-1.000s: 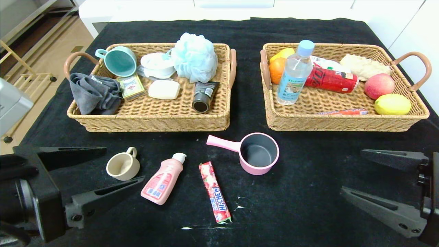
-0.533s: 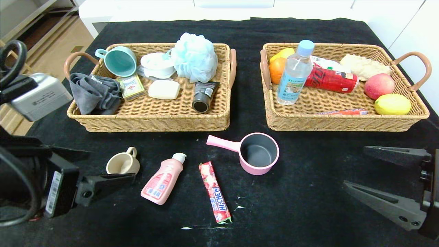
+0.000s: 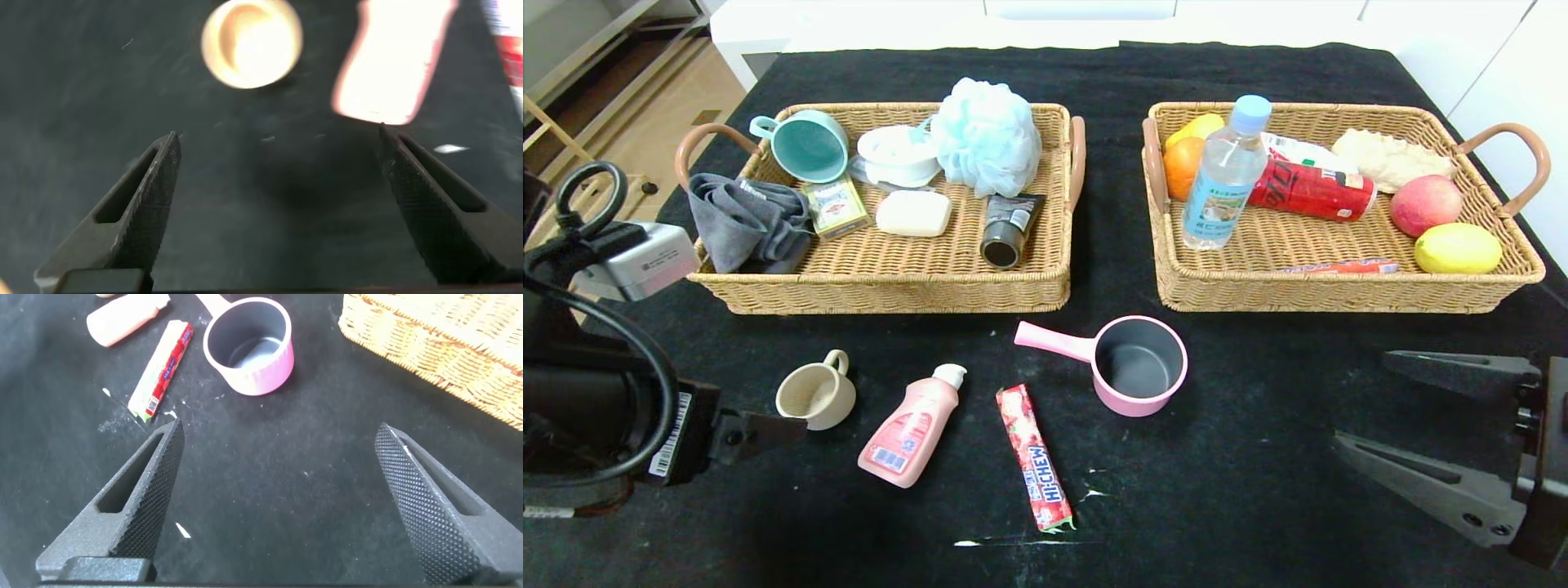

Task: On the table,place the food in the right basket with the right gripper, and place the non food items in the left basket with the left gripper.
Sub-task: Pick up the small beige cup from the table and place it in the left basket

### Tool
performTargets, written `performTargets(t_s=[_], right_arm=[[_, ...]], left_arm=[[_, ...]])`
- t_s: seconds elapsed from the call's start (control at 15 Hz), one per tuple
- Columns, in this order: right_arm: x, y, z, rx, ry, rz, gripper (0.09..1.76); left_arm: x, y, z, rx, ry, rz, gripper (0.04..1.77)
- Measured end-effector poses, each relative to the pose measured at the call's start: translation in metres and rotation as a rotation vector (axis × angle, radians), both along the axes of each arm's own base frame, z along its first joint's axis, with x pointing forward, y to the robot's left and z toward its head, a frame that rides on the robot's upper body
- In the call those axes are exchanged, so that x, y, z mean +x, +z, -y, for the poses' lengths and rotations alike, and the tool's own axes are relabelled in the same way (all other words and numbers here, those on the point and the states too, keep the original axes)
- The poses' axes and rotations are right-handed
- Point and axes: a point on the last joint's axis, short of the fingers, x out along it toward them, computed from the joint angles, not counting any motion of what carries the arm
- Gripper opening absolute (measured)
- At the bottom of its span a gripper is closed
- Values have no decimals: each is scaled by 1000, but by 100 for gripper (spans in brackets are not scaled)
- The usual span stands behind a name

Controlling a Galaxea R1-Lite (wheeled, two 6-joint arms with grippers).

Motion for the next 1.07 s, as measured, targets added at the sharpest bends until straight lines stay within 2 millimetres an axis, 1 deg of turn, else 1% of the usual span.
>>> performTargets(t_s=[0.27,0.53,0.8,1.07], right_arm=[[2,-2,-1,-5,-3,-10,170],[4,-3,-1,-9,-5,-15,171],[6,-2,0,-5,-15,-7,171],[8,0,1,11,-25,17,171]], left_arm=[[6,-6,-16,-91,15,-44,172],[17,-12,-29,-96,74,-65,172],[39,-18,-32,-99,90,-15,172],[55,-27,-32,-92,95,-32,172]])
